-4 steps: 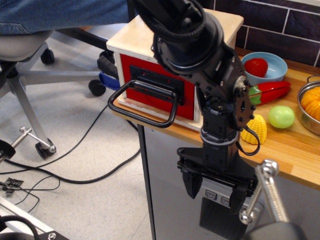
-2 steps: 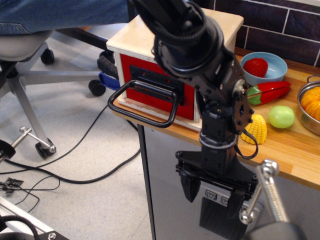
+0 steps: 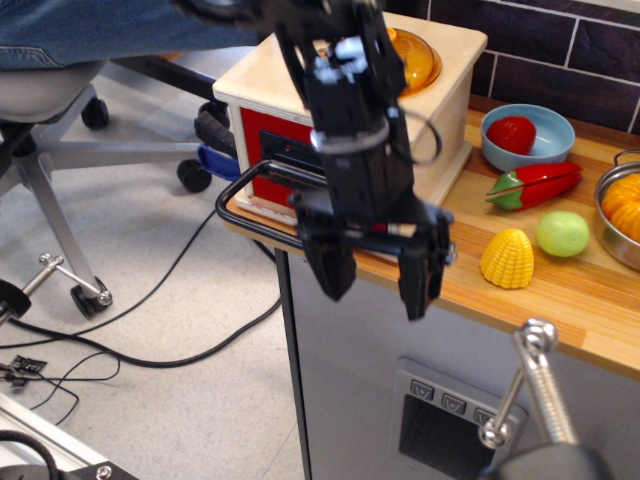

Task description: Open drawer of box

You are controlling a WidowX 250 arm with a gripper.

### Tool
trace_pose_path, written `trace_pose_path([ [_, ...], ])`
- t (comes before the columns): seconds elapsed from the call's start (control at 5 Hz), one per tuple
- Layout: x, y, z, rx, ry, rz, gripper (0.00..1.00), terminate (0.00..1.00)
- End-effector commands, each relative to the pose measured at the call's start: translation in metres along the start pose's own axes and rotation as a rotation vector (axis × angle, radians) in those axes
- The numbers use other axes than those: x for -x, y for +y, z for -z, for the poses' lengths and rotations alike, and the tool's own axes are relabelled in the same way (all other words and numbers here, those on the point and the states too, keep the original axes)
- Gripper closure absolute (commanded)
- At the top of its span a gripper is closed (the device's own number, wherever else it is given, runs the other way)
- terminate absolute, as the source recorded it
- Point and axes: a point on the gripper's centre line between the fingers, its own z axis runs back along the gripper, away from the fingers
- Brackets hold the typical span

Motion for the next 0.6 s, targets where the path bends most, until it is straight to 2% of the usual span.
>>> trace_pose_path([
  [0.0,-0.013,0.036,-0.066,-0.012,-0.175,0.003,0.0,0.0],
  [0.4,-0.025,0.071,-0.071,-0.146,-0.222,0.03,0.0,0.0],
])
